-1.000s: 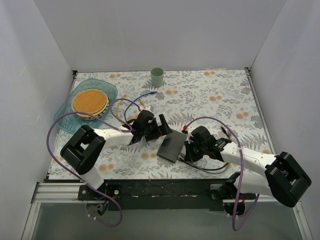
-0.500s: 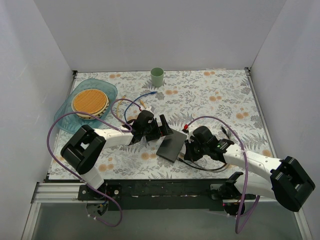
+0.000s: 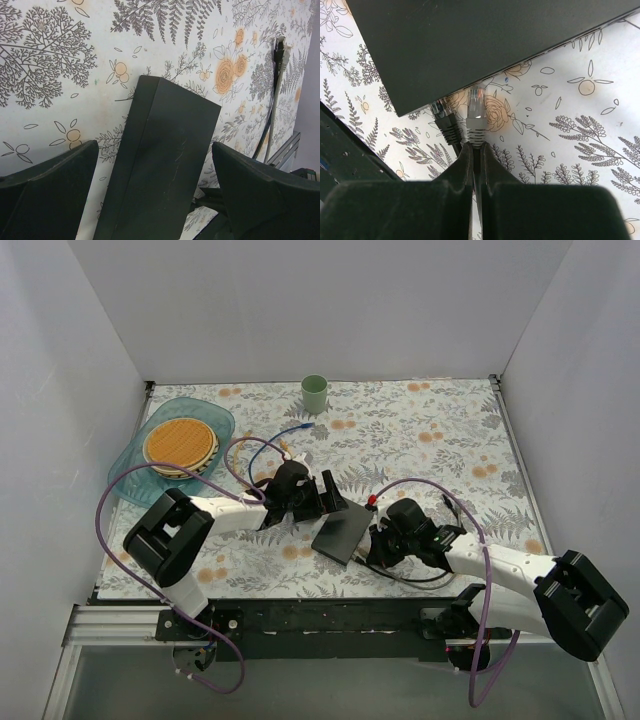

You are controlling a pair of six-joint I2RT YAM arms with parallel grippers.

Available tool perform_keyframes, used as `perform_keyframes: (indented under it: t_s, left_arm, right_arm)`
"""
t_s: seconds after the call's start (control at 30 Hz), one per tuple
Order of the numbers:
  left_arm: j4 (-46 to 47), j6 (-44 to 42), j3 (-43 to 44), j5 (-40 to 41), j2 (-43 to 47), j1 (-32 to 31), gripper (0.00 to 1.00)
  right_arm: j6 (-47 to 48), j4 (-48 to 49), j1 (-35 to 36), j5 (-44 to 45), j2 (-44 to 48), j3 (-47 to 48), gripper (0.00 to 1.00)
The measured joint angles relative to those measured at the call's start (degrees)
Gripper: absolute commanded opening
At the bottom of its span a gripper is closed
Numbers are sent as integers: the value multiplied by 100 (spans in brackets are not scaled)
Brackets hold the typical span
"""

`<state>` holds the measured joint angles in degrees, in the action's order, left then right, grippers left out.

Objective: Insert the plug into the switch port

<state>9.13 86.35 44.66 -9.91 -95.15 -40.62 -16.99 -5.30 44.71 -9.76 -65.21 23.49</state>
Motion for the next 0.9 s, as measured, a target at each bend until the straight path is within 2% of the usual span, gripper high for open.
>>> perform_keyframes:
  t_s: [0.6,0.9]
  left_arm:
    - [315,-94,4,-208,-151,2,96]
    - [343,-111,-7,-271,-153,2,95]
  right_arm:
    - [0,0,42,81,433,-28,1]
    - [-74,592,70,83,361,-424,1]
